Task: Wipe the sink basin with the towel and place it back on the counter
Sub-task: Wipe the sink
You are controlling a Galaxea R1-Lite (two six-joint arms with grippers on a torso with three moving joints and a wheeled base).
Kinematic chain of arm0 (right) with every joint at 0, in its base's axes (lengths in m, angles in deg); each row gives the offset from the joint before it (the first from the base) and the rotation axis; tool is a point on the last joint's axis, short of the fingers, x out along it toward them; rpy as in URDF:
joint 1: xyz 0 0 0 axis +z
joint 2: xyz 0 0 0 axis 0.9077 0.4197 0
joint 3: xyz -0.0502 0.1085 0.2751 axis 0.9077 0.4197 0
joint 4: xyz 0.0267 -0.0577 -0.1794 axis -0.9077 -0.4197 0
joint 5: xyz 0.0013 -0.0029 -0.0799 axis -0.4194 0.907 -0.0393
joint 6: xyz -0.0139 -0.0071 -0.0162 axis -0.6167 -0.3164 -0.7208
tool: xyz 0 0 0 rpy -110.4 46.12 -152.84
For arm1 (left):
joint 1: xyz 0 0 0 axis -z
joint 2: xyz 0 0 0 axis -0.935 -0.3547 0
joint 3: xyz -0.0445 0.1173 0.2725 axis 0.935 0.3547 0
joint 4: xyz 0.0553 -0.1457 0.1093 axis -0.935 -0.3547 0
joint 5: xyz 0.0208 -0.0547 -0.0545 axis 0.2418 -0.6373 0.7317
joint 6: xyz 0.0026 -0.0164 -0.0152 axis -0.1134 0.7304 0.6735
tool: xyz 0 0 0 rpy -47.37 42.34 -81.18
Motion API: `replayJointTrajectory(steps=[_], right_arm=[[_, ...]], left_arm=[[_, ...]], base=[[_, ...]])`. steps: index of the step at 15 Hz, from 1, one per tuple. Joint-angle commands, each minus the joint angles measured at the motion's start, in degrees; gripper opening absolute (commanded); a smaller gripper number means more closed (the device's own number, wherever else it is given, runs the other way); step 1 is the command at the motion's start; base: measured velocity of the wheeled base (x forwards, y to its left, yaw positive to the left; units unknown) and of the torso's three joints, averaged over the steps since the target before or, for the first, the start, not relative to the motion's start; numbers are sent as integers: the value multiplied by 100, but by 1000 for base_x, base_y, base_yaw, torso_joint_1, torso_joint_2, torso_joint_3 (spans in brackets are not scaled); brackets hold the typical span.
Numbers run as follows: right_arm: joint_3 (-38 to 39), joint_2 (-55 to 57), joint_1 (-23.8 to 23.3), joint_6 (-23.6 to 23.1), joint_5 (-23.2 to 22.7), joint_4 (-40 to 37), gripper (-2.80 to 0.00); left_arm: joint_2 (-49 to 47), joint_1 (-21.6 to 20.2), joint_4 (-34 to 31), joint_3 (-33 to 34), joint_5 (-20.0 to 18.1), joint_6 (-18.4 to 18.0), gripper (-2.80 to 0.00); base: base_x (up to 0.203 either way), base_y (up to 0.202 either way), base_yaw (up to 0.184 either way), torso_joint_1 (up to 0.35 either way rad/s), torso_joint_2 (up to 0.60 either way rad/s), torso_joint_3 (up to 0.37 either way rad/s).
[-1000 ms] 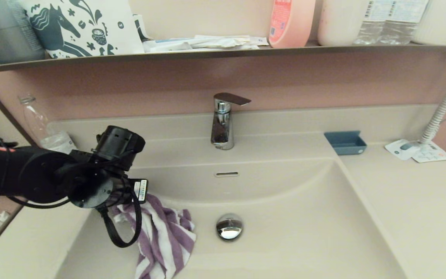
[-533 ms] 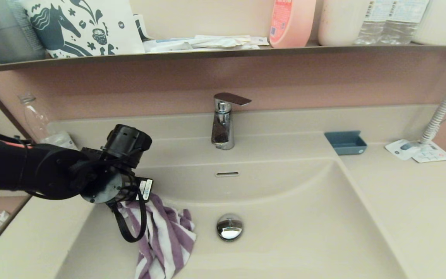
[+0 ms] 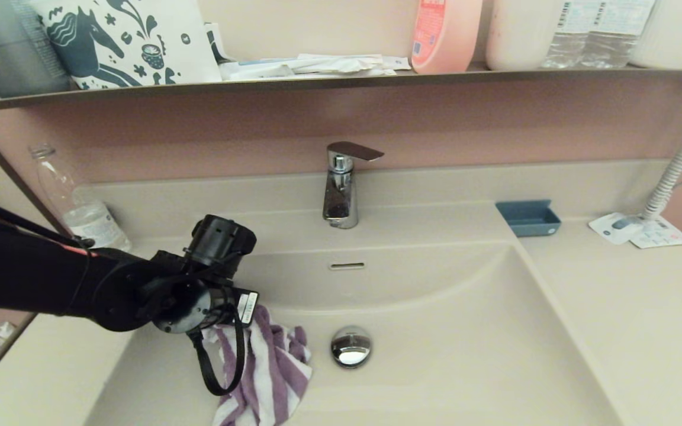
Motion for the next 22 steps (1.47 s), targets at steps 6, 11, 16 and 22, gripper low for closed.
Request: replayJointTrajectory(steps=[6, 11, 16, 22], right_arm=[[0, 7, 1, 0, 4, 2, -280], [0, 7, 1, 0, 3, 2, -280], [0, 7, 1, 0, -3, 2, -280], [0, 7, 1, 0, 3, 2, -280]], left_arm=[[-645, 812, 224, -392, -58, 750, -280], [-908, 1260, 221, -998, -481, 1635, -280], [-1109, 1797, 225, -1227, -522, 2269, -280], [-1510, 2157, 232, -1445, -509, 3137, -280]], base=[[0, 0, 0, 0, 0, 0], [0, 0, 0, 0, 0, 0], [0, 0, 0, 0, 0, 0], [0, 0, 0, 0, 0, 0]])
